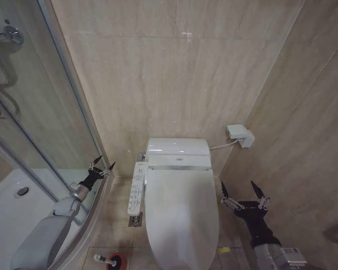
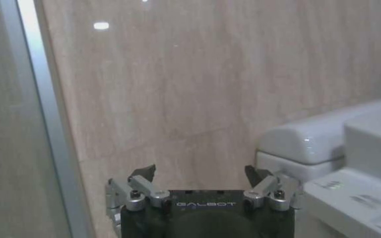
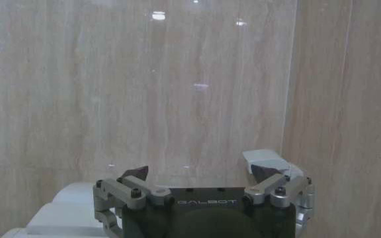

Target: Open the toilet lid, clean the toilet bowl with a toilet brush, close the toilet lid, and flush.

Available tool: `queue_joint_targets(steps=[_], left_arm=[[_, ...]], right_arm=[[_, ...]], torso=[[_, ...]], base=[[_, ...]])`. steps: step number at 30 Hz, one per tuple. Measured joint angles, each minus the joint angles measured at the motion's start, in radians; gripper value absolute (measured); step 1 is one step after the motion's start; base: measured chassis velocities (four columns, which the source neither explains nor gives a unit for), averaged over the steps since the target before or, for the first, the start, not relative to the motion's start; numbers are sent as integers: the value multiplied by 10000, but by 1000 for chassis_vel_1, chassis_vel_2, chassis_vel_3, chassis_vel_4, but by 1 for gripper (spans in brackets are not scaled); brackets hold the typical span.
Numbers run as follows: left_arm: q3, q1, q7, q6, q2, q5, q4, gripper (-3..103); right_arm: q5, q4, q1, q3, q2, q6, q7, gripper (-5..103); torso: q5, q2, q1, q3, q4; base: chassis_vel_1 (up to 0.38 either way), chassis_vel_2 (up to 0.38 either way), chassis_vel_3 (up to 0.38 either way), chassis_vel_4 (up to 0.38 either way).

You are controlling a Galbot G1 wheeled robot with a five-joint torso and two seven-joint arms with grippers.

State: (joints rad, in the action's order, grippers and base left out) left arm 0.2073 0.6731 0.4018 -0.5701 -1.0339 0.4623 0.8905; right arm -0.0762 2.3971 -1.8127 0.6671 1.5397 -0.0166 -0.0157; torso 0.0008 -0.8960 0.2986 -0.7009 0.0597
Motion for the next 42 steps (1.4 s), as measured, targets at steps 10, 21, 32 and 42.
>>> queue_joint_targets(steps=[10,21,32,42], left_arm=[[-473,-1030,231,-656,-497,237,-1264,97],[-1518,-2096,563,-827,-809,389,-2101,83],[-2265,-2623,685,-600,-974,470,-2160,83],[-2468,-2717,859,-621,-984,283,-2340,77]], right_arm=[[0,0,0,0,0,0,0,100],[0,0,0,0,0,0,0,100],[1,0,0,0,0,0,0,100],[0,0,0,0,0,0,0,100]], torso=[[2,0,-2,0,-3],[1,1,-1,-1,-2],[-1,1,-1,-1,-2],[0,1,-1,0,-3]], base=[[-15,17,15,-11],[0,0,0,0],[0,0,0,0],[0,0,0,0]])
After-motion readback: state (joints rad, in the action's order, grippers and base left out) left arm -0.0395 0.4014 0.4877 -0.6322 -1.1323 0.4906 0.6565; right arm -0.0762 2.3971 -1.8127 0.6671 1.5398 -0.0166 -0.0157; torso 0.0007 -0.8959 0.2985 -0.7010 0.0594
